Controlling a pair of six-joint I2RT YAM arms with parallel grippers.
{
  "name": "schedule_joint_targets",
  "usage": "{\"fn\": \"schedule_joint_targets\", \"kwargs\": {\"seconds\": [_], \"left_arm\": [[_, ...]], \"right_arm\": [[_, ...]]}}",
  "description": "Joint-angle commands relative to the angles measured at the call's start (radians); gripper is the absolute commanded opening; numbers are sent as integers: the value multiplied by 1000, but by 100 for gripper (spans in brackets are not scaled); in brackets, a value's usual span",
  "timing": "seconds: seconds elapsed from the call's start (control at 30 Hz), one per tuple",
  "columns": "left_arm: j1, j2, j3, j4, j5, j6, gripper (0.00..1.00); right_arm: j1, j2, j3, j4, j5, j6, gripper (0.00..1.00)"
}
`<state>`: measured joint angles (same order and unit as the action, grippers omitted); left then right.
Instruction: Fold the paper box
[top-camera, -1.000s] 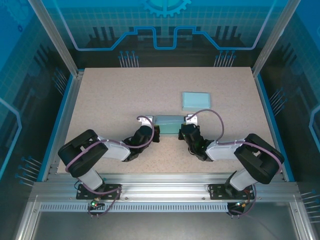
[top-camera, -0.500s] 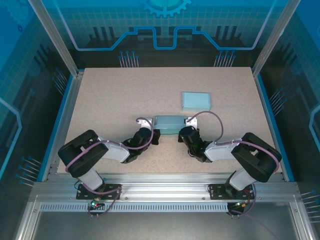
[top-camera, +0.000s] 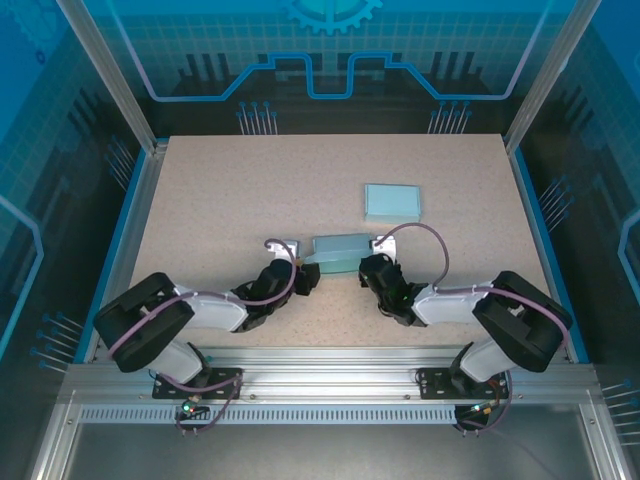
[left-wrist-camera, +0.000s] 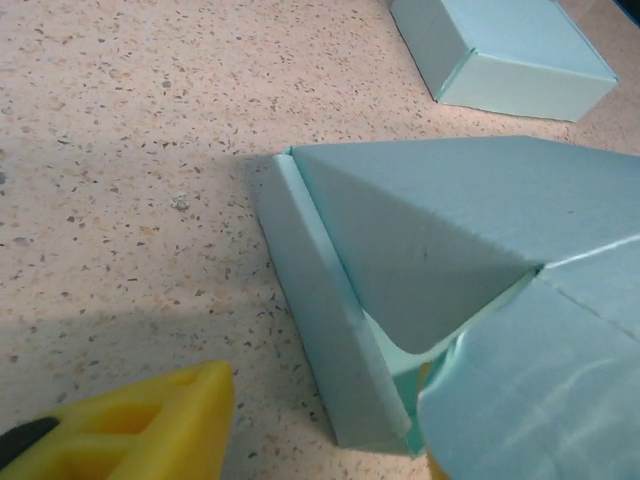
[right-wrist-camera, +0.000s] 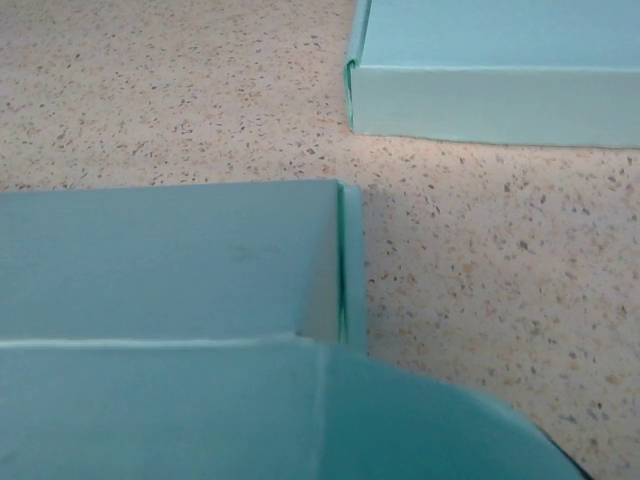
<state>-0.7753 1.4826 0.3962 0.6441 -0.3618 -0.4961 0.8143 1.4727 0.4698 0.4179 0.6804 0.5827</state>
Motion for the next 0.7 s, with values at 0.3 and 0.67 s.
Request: {"fn": "schedule_joint_targets", "kwargs": {"seconds": [0.3, 0.67], "left_arm": [[-15, -190, -58, -238, -19, -77, 69], [-15, -655, 9, -819, -153, -164, 99]], "right_arm": [[62, -125, -8, -143, 61, 1, 63], [140, -484, -3, -604, 25, 61, 100]]}}
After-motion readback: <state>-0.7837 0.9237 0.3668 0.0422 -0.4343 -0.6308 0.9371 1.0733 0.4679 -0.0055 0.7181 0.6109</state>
